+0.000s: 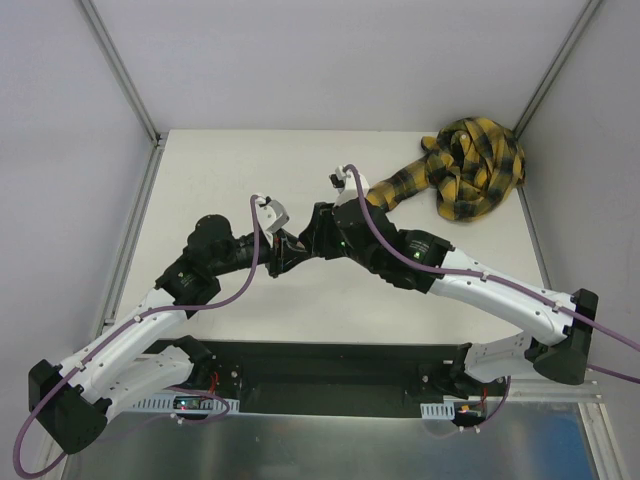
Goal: Paint the nails
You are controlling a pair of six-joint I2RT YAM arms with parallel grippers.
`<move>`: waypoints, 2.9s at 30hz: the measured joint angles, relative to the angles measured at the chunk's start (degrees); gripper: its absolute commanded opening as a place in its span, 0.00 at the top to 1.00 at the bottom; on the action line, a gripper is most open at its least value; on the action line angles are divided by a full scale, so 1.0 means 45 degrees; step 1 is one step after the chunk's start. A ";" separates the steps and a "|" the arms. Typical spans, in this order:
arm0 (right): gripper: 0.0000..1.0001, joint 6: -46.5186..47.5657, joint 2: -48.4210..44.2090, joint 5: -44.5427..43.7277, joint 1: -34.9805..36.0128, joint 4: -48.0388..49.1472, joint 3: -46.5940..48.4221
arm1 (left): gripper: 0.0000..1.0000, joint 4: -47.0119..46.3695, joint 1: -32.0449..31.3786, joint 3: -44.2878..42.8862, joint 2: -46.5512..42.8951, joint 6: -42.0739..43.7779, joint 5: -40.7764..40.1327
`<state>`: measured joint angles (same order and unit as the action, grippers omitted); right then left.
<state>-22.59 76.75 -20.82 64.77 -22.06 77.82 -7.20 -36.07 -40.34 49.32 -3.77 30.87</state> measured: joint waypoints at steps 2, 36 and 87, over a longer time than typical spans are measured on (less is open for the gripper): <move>0.65 -0.0058 0.0049 0.0000 0.0000 0.0112 0.0000 | 1.00 0.0005 0.0000 0.0000 -0.0019 0.0000 0.0010; 0.41 0.5056 -0.4192 1.1380 -0.2448 0.6994 -0.6377 | 1.00 -0.0845 0.0369 0.0121 0.0704 -0.1224 0.7393; 1.00 0.4260 -0.3614 1.2007 -0.2720 0.7529 -0.6275 | 1.00 -0.0699 0.0733 0.0223 0.0117 -0.1467 0.7242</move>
<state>-3.42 60.49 33.21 52.53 11.81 49.58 -10.35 -32.77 -39.33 49.84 -10.37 63.46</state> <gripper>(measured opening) 0.149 0.225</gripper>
